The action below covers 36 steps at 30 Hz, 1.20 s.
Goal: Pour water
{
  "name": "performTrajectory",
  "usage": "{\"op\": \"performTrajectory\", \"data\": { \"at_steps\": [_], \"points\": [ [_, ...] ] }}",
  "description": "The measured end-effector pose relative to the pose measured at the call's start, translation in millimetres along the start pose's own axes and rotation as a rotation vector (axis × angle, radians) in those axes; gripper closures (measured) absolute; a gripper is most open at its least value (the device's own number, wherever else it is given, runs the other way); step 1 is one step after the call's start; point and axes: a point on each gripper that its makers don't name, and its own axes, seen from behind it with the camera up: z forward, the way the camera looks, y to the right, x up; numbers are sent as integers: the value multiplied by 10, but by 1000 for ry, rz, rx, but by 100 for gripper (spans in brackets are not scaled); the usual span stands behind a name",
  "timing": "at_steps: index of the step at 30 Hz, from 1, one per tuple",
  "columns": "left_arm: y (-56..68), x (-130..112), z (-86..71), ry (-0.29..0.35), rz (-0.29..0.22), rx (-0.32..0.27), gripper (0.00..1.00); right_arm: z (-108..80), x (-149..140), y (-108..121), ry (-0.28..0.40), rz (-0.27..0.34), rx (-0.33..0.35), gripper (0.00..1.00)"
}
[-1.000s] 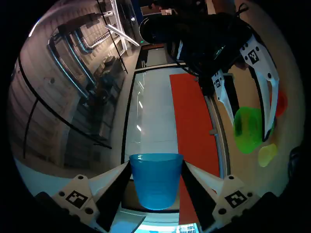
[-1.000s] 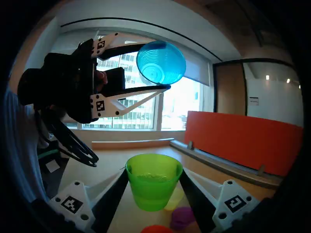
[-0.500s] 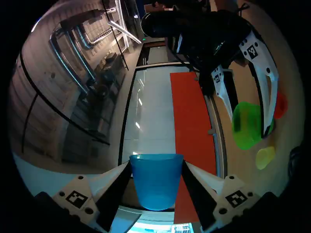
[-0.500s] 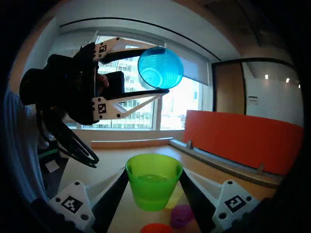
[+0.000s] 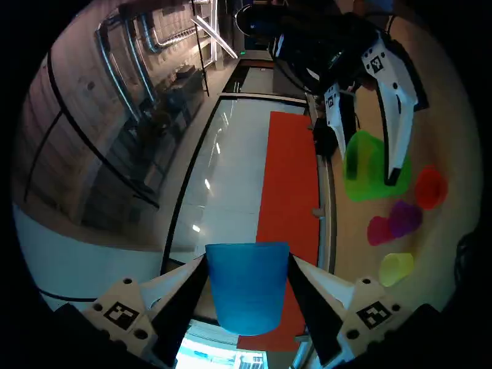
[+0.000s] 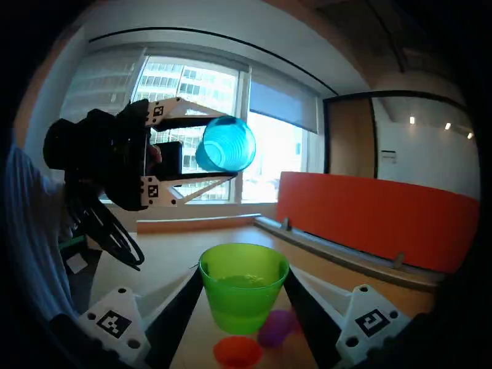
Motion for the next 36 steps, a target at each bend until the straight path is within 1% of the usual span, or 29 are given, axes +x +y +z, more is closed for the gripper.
{"op": "performTrajectory", "data": {
  "at_steps": [7,13,20,27,30,36],
  "points": [
    [307,-109,-49,-23,-111,-32,13,-245,-47,117,-9,18,-50,9],
    [580,-218,-84,-59,-224,-65,13,-448,-100,229,-17,35,-91,9],
    [938,-354,-161,-117,-393,-124,13,-666,-220,338,-43,49,-127,9],
    [1271,-383,-239,-159,-568,-196,13,-826,-414,398,-91,56,-148,9],
    [1403,-411,-257,-181,-625,-224,13,-886,-503,412,-113,59,-151,9],
    [1645,-490,-292,-225,-712,-278,13,-985,-659,443,-155,67,-158,9]
  ]
}}
